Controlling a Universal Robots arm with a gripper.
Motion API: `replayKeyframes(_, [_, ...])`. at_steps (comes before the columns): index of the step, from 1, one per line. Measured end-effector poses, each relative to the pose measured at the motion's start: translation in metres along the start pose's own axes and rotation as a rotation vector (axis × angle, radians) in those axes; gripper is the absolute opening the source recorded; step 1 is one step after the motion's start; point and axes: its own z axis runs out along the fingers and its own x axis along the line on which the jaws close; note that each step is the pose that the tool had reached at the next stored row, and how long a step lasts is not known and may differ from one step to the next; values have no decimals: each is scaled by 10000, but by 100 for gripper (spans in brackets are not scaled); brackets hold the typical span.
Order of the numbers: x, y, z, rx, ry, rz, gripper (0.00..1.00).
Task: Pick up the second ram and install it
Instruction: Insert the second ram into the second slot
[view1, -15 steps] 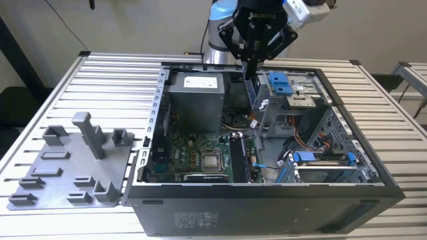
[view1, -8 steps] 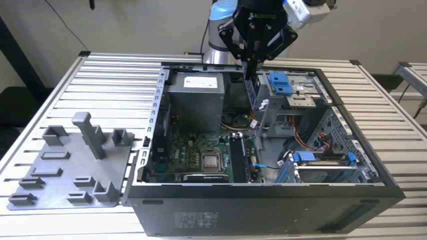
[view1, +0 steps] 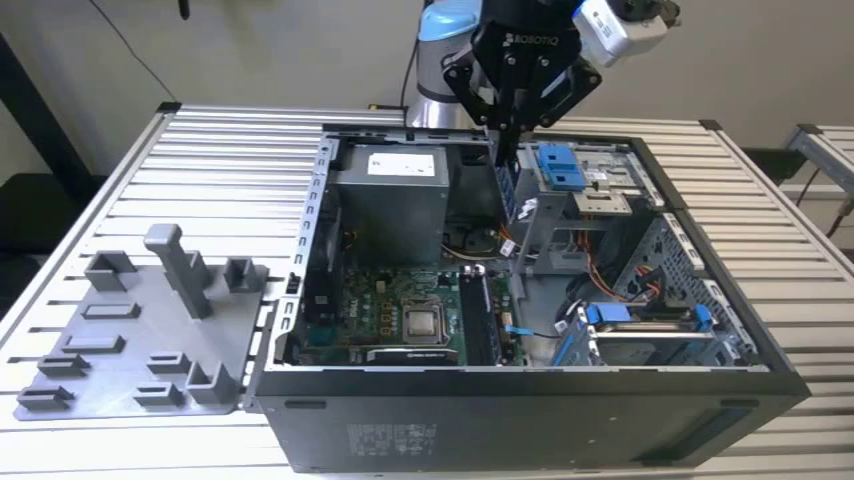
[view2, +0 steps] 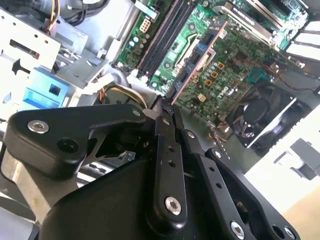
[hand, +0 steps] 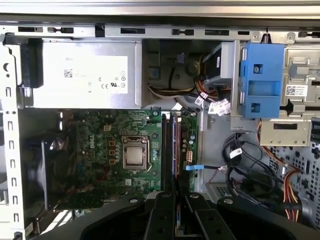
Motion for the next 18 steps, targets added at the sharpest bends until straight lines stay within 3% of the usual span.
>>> replayKeyframes(12, [-11, -158, 168, -3, 1, 110, 14])
replayKeyframes(18, [-19, -181, 254, 0, 3, 122, 14])
